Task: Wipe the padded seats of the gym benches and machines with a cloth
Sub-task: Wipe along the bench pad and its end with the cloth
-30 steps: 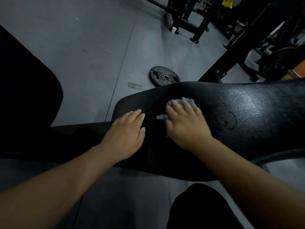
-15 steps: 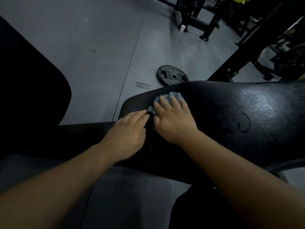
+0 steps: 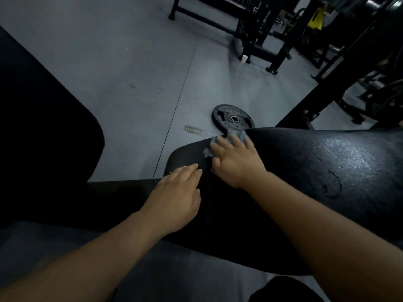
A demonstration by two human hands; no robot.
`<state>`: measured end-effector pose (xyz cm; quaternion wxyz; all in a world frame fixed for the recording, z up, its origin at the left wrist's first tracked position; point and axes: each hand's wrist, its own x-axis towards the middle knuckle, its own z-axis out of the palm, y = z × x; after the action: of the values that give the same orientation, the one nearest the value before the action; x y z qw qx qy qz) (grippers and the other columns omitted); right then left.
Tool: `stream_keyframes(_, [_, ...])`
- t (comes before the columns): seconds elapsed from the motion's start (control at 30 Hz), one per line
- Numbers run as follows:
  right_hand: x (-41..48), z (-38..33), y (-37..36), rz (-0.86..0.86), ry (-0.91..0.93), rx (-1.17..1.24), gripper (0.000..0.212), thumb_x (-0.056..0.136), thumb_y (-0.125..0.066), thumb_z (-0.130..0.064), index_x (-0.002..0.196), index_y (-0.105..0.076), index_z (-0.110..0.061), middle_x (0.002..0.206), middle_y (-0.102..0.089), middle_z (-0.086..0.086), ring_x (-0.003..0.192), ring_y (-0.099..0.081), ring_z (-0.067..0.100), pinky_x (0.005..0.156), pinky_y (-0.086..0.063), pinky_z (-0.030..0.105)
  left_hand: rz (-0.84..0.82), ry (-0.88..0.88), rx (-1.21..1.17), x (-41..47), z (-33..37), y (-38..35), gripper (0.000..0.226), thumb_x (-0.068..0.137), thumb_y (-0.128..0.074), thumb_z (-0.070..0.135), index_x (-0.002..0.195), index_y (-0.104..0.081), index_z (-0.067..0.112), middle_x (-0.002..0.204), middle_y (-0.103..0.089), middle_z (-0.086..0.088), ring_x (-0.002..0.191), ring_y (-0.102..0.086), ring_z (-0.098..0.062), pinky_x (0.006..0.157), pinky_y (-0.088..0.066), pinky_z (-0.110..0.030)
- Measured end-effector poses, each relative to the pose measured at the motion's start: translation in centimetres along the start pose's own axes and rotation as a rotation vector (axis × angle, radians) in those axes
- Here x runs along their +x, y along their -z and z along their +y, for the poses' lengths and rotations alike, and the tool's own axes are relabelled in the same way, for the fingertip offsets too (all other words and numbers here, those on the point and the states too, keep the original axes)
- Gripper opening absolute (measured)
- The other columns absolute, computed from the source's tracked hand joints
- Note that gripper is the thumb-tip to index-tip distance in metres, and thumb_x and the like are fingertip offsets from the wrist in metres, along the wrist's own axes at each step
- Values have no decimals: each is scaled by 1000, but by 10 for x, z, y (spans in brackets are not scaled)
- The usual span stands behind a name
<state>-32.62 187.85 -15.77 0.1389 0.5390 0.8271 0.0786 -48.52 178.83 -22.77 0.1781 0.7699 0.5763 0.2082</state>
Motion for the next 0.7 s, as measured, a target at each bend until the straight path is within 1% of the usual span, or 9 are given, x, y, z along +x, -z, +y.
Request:
stream_keyframes(0.07, [-29, 2, -3, 7, 112, 18, 72, 88, -6, -50, 154, -30, -31, 164, -24, -5, 152, -16, 25, 122, -10, 48, -1, 17, 7, 4, -2, 1, 55, 102, -37, 33, 154, -28, 18, 163, -22, 0, 149, -19, -17, 121, -20, -36])
stream_keyframes(0.13, [-28, 18, -4, 14, 93, 25, 67, 90, -15, -48, 152, -35, -32, 162, -29, -5, 150, -22, 22, 121, -16, 44, 2, 33, 2, 7, -2, 1, 55, 102, -37, 33, 154, -29, 17, 163, -23, -1, 149, -20, -18, 122, -21, -38])
stream_keyframes(0.2, [-4, 26, -2, 30, -2, -9, 63, 90, -20, -45, 148, -39, -30, 161, -32, -3, 149, -24, 23, 118, -20, 46, -7, 53, -10, 11, -3, 1, 55, 102, -37, 33, 154, -29, 17, 163, -22, -1, 150, -19, -18, 121, -22, -41])
stream_keyframes(0.3, [27, 0, -4, 8, -73, -3, 58, 95, -22, -44, 148, -34, -25, 162, -26, 1, 152, -14, 29, 120, -10, 56, -2, 89, -18, 14, -7, -1, 54, 101, -37, 33, 153, -31, 18, 163, -23, -1, 149, -20, -19, 121, -24, -42])
stream_keyframes(0.37, [14, -23, -10, 24, 55, -3, 65, 93, -14, -46, 151, -32, -22, 162, -27, 2, 152, -12, 30, 120, -9, 56, 9, 87, -24, 14, -6, 0, 52, 100, -39, 30, 150, -34, 17, 161, -27, -2, 148, -24, -19, 120, -26, -42])
stream_keyframes(0.43, [-17, -25, -10, 19, 206, 22, 78, 86, -3, -47, 154, -31, -21, 163, -28, 1, 152, -16, 27, 122, -11, 50, 14, 82, -29, 13, -5, 2, 50, 99, -40, 28, 148, -38, 16, 160, -30, -2, 146, -27, -19, 119, -27, -40])
stream_keyframes(0.5, [-35, -9, -8, 9, 250, 27, 81, 84, -1, -48, 155, -30, -23, 164, -26, 0, 152, -18, 22, 124, -11, 42, 7, 84, -18, 9, -6, 4, 51, 100, -41, 29, 149, -37, 16, 161, -28, -2, 147, -25, -18, 119, -24, -37])
stream_keyframes(0.63, [5, 15, -6, 38, 97, -35, 83, 80, -1, -50, 152, -34, -25, 161, -30, 0, 150, -23, 23, 120, -19, 45, -21, 115, -12, 0, -11, 7, 53, 103, -37, 31, 153, -30, 16, 163, -23, -2, 148, -22, -20, 120, -22, -36])
stream_keyframes(0.7, [31, -2, -7, 9, 36, -44, 71, 86, -9, -48, 147, -36, -23, 159, -32, 1, 149, -21, 26, 120, -15, 52, -26, 140, -6, -4, -15, 8, 52, 102, -38, 30, 152, -32, 15, 162, -24, -3, 147, -25, -21, 119, -25, -38])
